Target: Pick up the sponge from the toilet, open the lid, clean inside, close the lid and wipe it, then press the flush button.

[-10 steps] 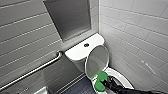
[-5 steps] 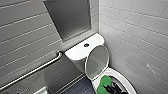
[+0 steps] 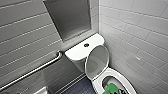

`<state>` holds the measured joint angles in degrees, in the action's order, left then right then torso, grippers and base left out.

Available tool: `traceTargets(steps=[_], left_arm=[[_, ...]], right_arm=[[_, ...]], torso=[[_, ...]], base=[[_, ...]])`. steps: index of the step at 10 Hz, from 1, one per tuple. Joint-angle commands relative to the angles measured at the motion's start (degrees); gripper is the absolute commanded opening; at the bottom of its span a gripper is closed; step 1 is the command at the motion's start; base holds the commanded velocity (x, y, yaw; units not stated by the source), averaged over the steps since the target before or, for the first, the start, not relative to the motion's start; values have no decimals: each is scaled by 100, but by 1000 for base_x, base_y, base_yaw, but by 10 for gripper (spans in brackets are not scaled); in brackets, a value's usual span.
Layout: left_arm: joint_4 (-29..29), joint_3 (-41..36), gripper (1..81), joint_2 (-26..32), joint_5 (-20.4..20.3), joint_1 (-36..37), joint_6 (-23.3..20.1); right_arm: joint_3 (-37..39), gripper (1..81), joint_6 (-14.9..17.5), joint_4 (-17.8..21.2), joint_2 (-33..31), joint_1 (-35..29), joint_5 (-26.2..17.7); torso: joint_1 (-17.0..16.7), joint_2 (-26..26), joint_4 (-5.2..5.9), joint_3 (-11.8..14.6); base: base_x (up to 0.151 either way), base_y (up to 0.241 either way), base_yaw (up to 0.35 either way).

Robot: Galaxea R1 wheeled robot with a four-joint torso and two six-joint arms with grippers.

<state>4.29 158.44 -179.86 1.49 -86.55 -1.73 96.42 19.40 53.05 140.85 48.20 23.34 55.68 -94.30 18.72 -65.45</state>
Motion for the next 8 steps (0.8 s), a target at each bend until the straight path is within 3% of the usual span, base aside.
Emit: traceTargets(steps=[1,6,8], left_arm=[[19,20,811,28,502,-130,-47],[19,20,811,20,502,-121,-55],[19,20,811,20,493,-121,-55]], right_arm=[[-949,10,38,-374,-853,256,214],[-1996,10,-49,-910,-2092,906,786],[-2365,10,-103,-946,-2594,1109,944]], torso=[[0,0,0,0],[0,0,0,0],[0,0,0,0]], base=[[0,0,0],[0,0,0],[0,0,0]])
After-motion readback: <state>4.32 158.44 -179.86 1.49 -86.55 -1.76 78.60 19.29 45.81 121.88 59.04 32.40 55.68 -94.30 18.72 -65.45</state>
